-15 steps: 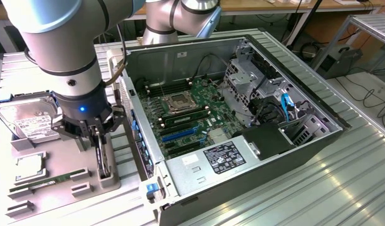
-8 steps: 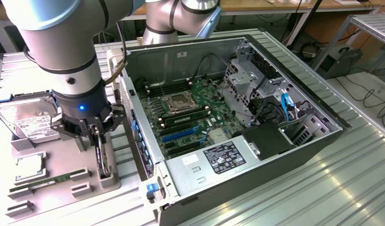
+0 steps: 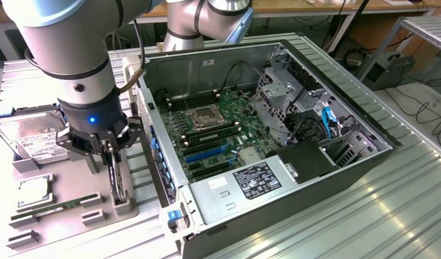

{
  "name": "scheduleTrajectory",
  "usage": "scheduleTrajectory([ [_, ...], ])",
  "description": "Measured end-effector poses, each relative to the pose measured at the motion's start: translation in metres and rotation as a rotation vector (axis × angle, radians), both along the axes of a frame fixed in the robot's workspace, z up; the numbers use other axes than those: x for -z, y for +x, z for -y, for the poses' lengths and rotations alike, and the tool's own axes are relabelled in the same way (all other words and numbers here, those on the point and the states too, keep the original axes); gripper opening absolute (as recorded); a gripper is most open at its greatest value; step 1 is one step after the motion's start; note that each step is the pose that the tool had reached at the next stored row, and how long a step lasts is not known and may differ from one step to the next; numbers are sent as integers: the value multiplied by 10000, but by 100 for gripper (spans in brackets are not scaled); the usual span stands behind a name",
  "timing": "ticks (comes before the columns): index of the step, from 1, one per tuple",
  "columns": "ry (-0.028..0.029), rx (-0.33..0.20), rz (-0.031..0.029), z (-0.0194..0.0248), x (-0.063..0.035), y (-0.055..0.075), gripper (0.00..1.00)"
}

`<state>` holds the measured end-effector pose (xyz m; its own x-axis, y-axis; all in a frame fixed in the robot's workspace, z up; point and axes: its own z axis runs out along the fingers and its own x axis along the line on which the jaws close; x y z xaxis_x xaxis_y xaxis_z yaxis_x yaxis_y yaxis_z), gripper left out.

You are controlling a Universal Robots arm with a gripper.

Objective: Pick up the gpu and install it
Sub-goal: 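Pick up the gpu and move the gpu toward the slot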

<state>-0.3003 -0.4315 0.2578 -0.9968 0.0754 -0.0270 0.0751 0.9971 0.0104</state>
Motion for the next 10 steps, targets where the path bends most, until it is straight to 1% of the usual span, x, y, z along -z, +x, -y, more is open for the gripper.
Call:
scheduleTrajectory([
  [10, 1, -1, 0, -2, -110, 0, 26],
])
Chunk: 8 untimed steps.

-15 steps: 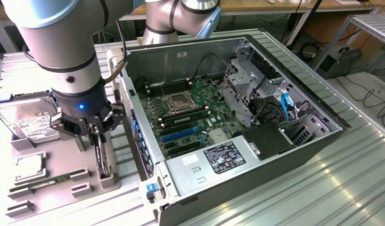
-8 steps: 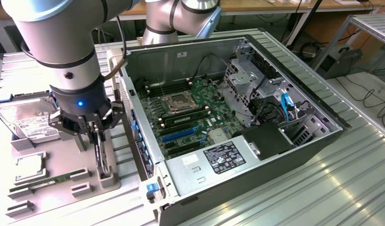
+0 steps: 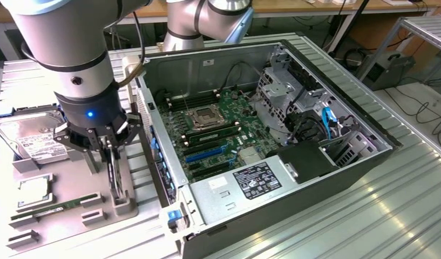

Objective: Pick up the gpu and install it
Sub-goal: 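Pick up the gpu and move the gpu toward the slot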

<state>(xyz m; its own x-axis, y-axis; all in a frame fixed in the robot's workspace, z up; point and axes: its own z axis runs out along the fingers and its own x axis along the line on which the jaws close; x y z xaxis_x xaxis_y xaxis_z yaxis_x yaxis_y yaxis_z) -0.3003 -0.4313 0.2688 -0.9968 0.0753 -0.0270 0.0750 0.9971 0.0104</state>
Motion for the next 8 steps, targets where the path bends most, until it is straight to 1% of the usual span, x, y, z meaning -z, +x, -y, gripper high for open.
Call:
scheduleTrajectory([
  [8, -1, 0, 0, 0, -59, 0, 26],
])
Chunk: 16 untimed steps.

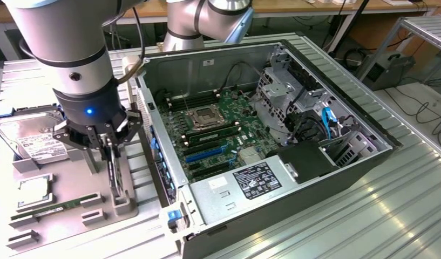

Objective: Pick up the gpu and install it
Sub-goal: 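Pick up the gpu and move the gpu toward the slot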

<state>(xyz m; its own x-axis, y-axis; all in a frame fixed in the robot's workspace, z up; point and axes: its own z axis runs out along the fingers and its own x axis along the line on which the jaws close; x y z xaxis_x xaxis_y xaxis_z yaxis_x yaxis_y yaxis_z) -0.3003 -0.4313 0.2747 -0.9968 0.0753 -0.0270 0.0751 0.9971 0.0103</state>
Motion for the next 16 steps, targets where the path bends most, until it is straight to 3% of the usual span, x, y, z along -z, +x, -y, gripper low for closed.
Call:
scheduleTrajectory([
  [16, 0, 0, 0, -1, -149, 0, 26],
])
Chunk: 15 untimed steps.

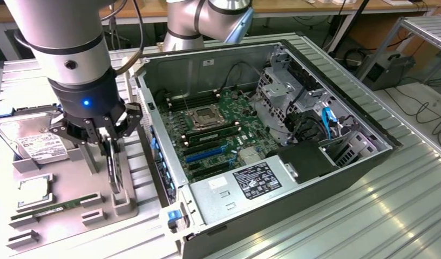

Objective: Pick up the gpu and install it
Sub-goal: 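Pick up the gpu and move the gpu toward the slot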

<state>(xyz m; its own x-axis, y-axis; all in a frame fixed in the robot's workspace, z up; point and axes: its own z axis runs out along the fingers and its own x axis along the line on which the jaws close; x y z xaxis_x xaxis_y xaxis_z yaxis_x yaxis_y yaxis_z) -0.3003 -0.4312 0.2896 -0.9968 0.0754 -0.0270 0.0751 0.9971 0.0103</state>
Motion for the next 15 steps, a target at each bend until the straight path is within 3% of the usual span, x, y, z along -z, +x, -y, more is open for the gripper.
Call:
scheduleTrajectory([
  [15, 1, 0, 1, 0, -74, 0, 26],
])
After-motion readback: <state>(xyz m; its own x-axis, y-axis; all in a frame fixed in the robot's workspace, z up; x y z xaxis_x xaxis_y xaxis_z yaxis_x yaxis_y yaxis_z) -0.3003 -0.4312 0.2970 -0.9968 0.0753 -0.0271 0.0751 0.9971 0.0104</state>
